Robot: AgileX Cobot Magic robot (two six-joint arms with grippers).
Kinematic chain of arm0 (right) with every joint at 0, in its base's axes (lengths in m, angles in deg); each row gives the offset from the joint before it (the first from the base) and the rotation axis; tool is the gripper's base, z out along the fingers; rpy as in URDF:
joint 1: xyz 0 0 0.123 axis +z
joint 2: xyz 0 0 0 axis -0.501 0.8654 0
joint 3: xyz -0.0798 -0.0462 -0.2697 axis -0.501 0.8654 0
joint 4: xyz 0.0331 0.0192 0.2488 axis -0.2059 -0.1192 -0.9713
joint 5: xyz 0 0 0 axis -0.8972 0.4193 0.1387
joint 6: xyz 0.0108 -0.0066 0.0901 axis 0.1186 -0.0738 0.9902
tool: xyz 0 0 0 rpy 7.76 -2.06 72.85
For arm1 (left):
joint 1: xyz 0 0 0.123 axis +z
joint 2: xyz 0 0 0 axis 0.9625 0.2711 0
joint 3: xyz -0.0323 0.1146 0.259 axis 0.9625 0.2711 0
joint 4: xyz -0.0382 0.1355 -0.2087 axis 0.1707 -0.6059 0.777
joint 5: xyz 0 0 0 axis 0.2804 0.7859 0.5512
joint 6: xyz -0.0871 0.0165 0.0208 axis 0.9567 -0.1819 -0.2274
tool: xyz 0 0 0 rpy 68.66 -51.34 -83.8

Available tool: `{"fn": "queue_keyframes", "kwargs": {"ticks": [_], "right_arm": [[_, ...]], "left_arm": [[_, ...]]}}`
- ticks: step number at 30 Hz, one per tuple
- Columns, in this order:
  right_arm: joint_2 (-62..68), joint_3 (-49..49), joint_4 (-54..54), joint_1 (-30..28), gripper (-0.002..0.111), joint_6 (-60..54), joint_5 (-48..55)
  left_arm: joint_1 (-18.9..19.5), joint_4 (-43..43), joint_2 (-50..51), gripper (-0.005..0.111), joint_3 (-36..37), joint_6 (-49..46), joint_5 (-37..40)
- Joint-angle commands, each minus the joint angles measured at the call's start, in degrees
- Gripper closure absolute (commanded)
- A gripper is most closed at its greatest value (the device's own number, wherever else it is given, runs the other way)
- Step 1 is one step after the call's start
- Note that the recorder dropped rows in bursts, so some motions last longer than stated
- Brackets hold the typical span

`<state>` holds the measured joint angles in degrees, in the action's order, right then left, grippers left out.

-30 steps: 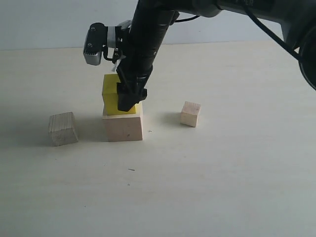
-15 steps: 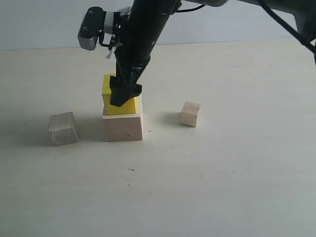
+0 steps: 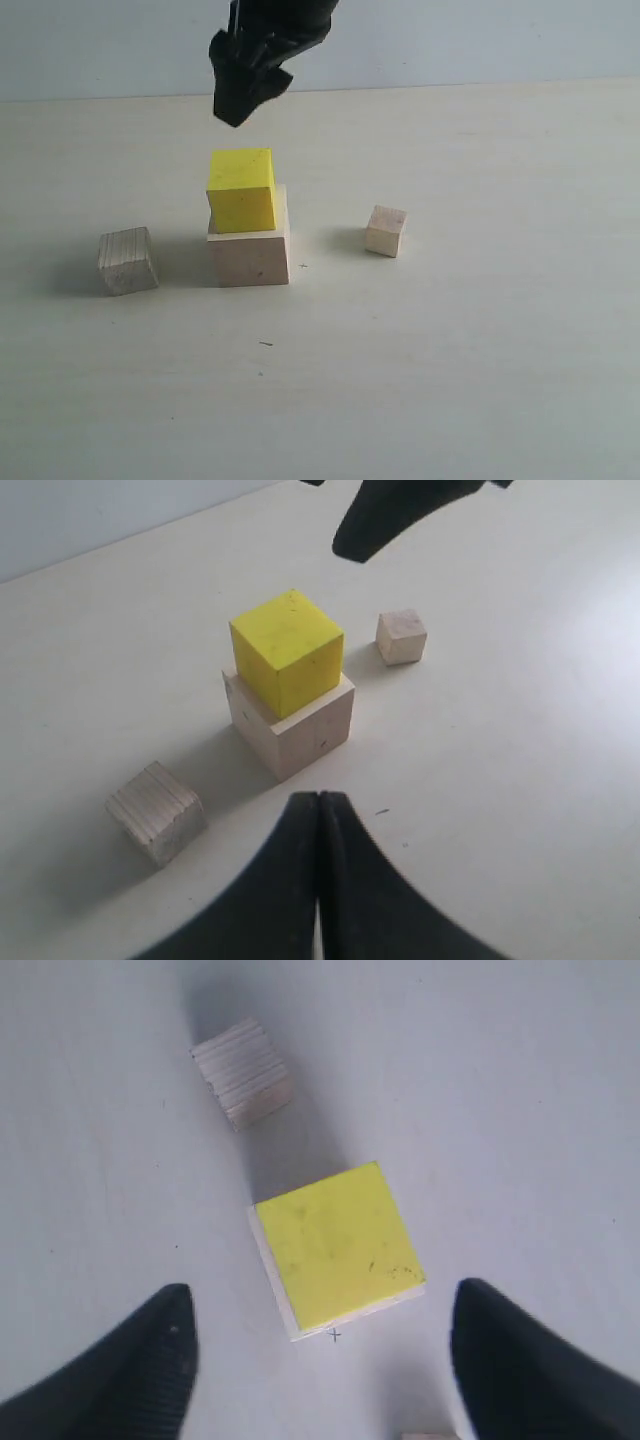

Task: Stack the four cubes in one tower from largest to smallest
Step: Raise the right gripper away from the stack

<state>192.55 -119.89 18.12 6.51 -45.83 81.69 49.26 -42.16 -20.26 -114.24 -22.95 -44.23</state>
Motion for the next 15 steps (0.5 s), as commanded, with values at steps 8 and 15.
{"fn": "queue_keyframes", "kwargs": {"ticks": [8, 15], "right_arm": [[-5.0, 0.0, 0.7, 0.0, 0.108, 12.4, 0.5], [-6.9, 0.0, -0.4, 0.0, 0.108, 13.5, 0.5]], "left_arm": [[-0.1, -13.9, 7.0, 0.107, 0.2, 0.0, -8.0], [-0.1, -21.0, 19.8, 0.107, 0.2, 0.0, -7.3]]}}
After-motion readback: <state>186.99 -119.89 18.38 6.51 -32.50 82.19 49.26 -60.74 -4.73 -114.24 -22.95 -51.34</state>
